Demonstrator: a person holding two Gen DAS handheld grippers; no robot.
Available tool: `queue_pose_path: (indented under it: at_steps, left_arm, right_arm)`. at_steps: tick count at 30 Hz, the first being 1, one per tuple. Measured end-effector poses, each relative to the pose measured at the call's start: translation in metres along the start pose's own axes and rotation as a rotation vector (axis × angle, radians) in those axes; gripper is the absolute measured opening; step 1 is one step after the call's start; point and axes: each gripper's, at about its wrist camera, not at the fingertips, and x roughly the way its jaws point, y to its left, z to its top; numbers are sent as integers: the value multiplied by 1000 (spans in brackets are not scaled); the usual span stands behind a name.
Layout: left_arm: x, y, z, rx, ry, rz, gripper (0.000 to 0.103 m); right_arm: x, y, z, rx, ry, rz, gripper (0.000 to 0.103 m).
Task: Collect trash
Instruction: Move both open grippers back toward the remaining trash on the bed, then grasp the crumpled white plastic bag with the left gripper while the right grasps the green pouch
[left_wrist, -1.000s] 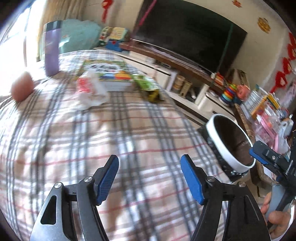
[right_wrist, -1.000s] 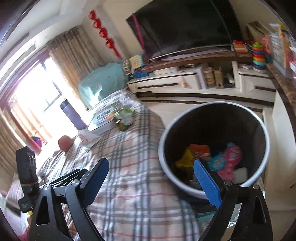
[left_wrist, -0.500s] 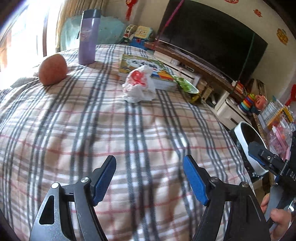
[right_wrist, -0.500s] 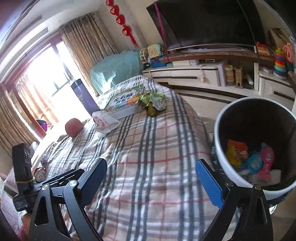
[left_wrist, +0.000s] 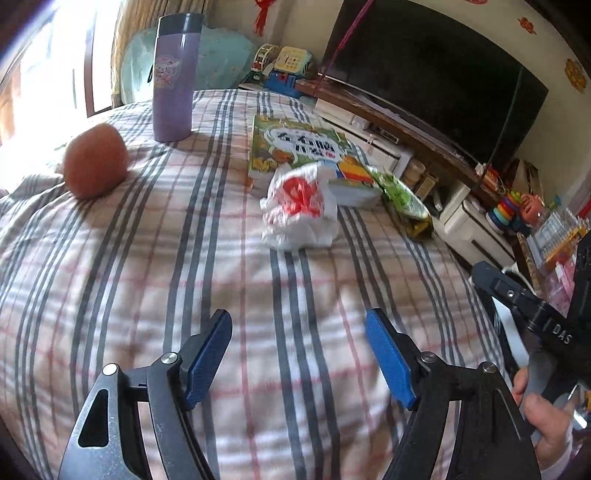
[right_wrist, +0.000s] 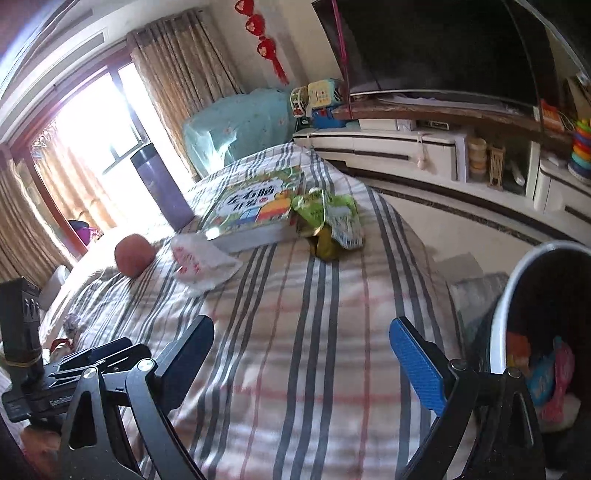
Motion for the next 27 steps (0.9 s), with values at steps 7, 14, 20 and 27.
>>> queue_pose_path:
  at_steps: [7, 14, 20, 27]
  left_arm:
    - [33, -2, 32, -1, -32, 12, 74]
    - [66, -3, 53, 13, -48, 20, 73]
    - [92, 1, 59, 31, -23, 20, 35]
    - [82, 0, 50, 38, -39, -6, 29]
  right_arm:
    - [37, -7, 34, -18, 6, -35, 73]
    - [78, -19, 67, -19, 12, -86, 51]
    - [113, -17, 83, -61, 55, -102, 30]
    - [109, -8, 69, -119, 70, -114, 3]
